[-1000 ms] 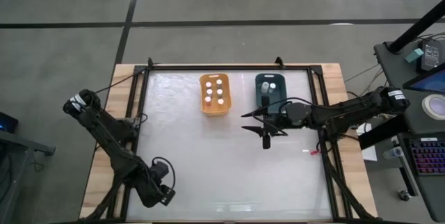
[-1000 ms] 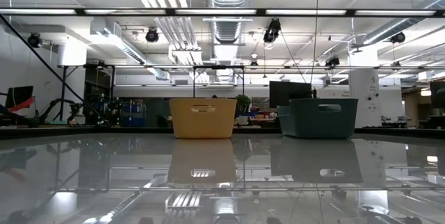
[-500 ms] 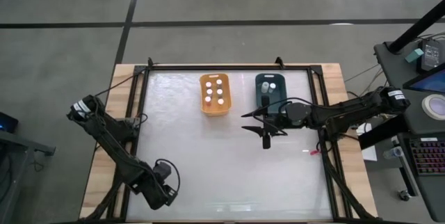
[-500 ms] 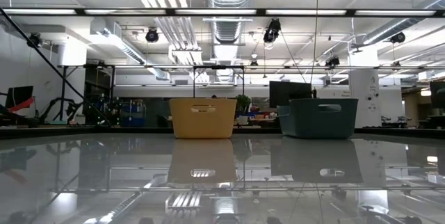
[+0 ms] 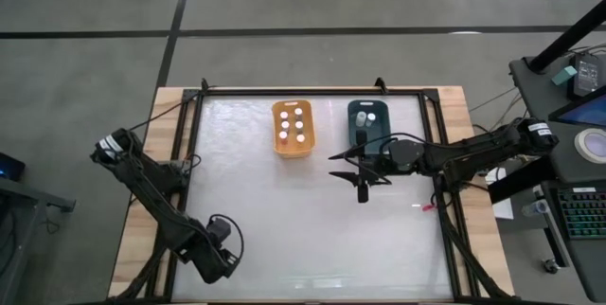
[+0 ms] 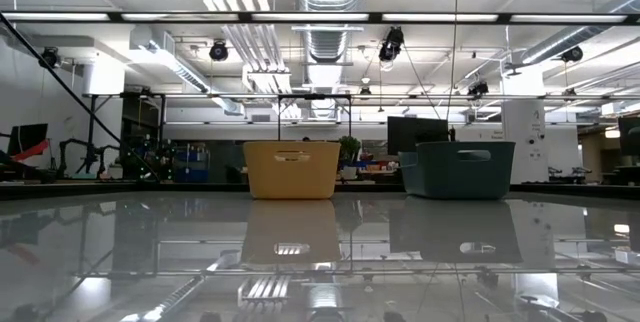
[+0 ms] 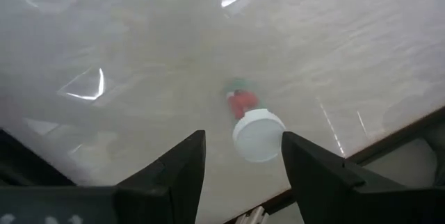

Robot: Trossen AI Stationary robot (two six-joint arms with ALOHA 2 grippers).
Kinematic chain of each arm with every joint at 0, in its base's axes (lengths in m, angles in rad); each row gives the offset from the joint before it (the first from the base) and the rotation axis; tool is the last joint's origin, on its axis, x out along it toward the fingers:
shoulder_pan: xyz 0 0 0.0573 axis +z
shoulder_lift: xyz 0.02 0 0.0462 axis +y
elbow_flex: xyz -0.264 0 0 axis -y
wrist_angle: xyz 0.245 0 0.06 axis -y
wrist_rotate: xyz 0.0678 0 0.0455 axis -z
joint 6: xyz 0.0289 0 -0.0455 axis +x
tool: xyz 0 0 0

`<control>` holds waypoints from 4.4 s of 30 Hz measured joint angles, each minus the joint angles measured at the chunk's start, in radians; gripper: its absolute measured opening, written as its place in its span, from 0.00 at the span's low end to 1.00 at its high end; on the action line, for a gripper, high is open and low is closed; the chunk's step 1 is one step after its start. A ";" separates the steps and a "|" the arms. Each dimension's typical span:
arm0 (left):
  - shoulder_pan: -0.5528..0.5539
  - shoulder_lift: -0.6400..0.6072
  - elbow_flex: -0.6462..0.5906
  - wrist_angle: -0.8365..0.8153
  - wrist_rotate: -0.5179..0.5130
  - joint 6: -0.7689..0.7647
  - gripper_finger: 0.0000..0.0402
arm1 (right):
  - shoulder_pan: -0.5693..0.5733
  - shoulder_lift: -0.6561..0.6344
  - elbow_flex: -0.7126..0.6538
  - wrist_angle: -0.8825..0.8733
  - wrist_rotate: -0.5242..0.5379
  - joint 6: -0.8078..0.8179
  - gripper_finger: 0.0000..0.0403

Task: Pick and place medicine bottles into bin by pill shape (circle, oval)
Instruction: Put the blue capsule bottle into the yellow bin

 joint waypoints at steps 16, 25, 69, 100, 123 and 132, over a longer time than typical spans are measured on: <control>0.003 0.008 0.006 0.012 -0.007 0.003 0.43 | 0.000 0.000 0.000 0.000 0.000 0.001 0.43; 0.003 0.008 -0.007 0.013 -0.024 0.002 0.43 | 0.000 0.000 0.000 -0.003 0.000 0.000 0.43; 0.408 0.040 0.301 -0.219 0.019 0.648 0.26 | 0.000 -0.258 -0.058 -0.257 0.129 0.018 0.43; 0.985 0.042 0.602 -0.299 -0.215 1.630 0.26 | 0.000 -0.360 -0.109 -0.267 0.130 0.070 0.43; 1.154 0.042 0.555 0.045 -0.239 1.985 0.26 | 0.000 -0.360 -0.109 -0.290 0.130 0.085 0.43; 1.183 0.058 0.476 0.225 -0.239 1.986 0.26 | 0.000 -0.360 -0.109 -0.290 0.130 0.084 0.43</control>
